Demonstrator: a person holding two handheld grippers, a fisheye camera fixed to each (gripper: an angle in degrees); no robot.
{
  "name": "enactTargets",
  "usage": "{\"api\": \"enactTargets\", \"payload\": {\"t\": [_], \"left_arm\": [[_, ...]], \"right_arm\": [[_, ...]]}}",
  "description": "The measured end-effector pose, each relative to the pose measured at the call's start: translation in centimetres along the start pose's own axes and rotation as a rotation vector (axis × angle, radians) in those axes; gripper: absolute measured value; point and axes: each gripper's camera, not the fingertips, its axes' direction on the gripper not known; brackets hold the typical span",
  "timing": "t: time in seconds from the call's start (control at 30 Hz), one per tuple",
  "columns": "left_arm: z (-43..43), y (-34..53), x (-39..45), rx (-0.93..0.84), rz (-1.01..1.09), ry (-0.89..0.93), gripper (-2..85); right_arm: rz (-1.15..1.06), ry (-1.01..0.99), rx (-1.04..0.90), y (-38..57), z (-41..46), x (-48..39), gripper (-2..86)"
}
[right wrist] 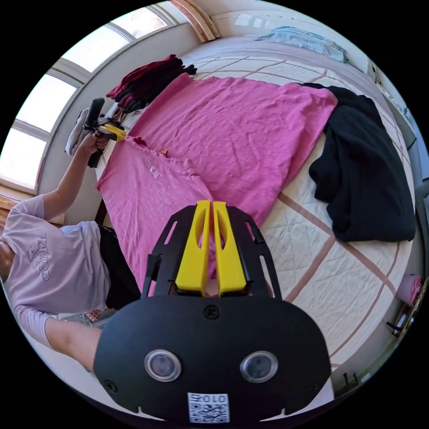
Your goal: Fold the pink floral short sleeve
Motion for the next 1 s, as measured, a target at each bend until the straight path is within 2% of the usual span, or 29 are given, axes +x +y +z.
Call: {"api": "enactTargets", "payload": {"t": [0.17, 0.33, 0.4, 0.53, 0.6, 0.7, 0.77, 0.9, 1.0], "left_arm": [[-2.3, 1.7, -1.5, 0.125, -0.046, 0.135, 1.2], [-2.4, 2.3, -3.1, 0.15, -0.107, 0.147, 1.8], [-1.3, 2.0, -3.3, 0.122, -0.148, 0.082, 2.5], [-0.1, 2.7, -1.4, 0.137, -0.151, -0.083, 4.4], [-1.1, 4.6, 1.2, 0.241, -0.14, -0.275, 5.8], [-3.3, 9.1, 4.8, 0.444, -0.156, -0.42, 6.6], [-4.0, 11.8, 6.8, 0.491, -0.147, -0.418, 6.5], [-2.4, 17.8, 11.8, 0.394, -0.01, -0.378, 6.3], [-1.6, 22.9, 14.5, 0.399, -0.009, -0.437, 6.1]], "right_arm": [[-0.019, -0.031, 0.052, -0.1, -1.4, 0.4, 1.3], [0.002, 0.012, -0.021, -1.4, 0.4, 1.3, 2.2], [0.029, 0.028, -0.02, -1.4, 1.1, 1.5, 2.9], [0.097, 0.21, 0.063, 0.6, 0.8, 0.4, 6.4], [0.144, 0.278, 0.139, 2.7, -0.5, -0.3, 6.5], [0.222, 0.346, 0.275, 7.8, -3.2, -1.5, 5.8], [0.223, 0.337, 0.346, 11.4, -4.2, -2.6, 5.5], [-0.043, 0.164, 0.285, 19.1, -2.7, -6.6, 5.3], [-0.04, 0.093, 0.291, 24.1, -1.0, -7.4, 5.5]]}}
